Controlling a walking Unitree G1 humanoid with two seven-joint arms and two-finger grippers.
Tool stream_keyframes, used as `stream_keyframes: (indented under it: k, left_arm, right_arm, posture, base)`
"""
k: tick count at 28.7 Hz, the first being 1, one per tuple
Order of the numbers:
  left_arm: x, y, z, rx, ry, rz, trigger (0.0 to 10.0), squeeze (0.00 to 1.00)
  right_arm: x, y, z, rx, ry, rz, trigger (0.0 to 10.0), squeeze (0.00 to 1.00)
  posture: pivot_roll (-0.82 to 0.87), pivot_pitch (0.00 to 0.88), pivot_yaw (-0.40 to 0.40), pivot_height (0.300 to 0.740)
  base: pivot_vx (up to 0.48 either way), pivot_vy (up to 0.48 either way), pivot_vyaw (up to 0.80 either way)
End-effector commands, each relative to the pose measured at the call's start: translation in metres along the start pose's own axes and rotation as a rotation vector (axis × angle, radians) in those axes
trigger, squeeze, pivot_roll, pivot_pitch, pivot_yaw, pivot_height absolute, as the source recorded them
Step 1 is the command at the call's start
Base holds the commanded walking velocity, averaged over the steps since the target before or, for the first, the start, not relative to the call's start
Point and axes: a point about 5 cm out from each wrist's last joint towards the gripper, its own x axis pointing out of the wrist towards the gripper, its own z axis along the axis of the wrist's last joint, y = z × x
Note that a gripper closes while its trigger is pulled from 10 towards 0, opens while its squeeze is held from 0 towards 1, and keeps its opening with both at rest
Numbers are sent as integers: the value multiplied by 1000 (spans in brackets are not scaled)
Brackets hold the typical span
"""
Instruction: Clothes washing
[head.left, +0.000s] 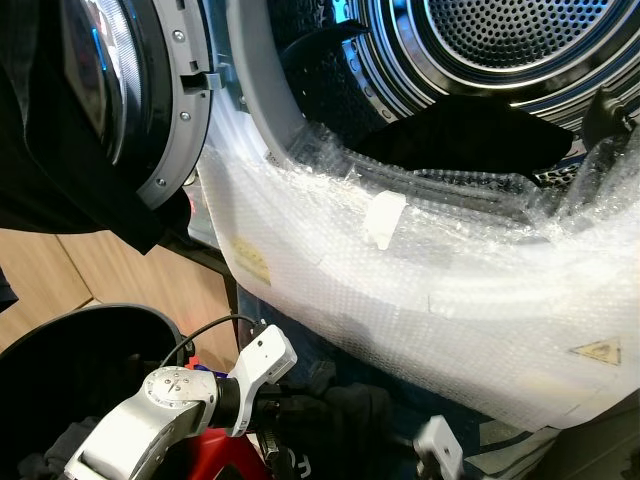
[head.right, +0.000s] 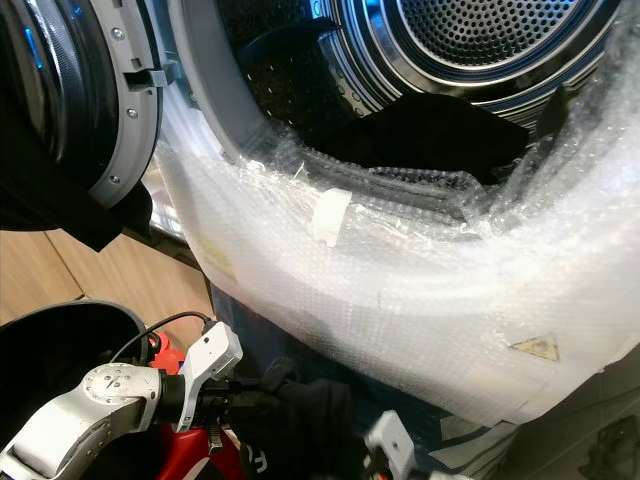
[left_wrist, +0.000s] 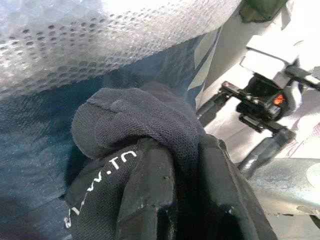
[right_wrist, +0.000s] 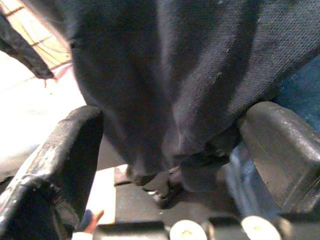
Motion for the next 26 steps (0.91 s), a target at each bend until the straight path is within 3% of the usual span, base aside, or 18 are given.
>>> stream_keyframes:
  k: [1,10,11,13,18,26]
  left_arm:
    - [1,4,9,60,-6,-7,0,0]
    - [10,2,12,91,5,-45,0,0]
    - [13,2,14,95,0,-56,0,0]
    - [15,1,16,101,-5,-66,0,0]
    - [22,0,19,118,-1,-103,0,0]
    - [36,3,30,143,-28,-124,0,0]
  right_arm:
    - [-1,-2,12,-41,-14,10,10000,1000]
    - [11,5,32,-21,-101,15,10000,1000]
    - [15,8,35,-31,-106,28,10000,55]
    - [17,11,36,-34,-109,41,10000,0]
    - [23,15,44,15,-165,58,10000,0]
    - [30,24,50,3,-150,131,10000,0]
  posture:
    - [-3,0,3,740]
    - [0,0,5,740]
    - [5,0,4,740]
    - [9,0,4,740]
    - [-2,0,7,740]
    - [5,11,3,740]
  base:
    - [0,0,0]
    - [0,0,0]
    - [0,0,0]
    - [0,0,0]
    - [0,0,0]
    - [0,0,0]
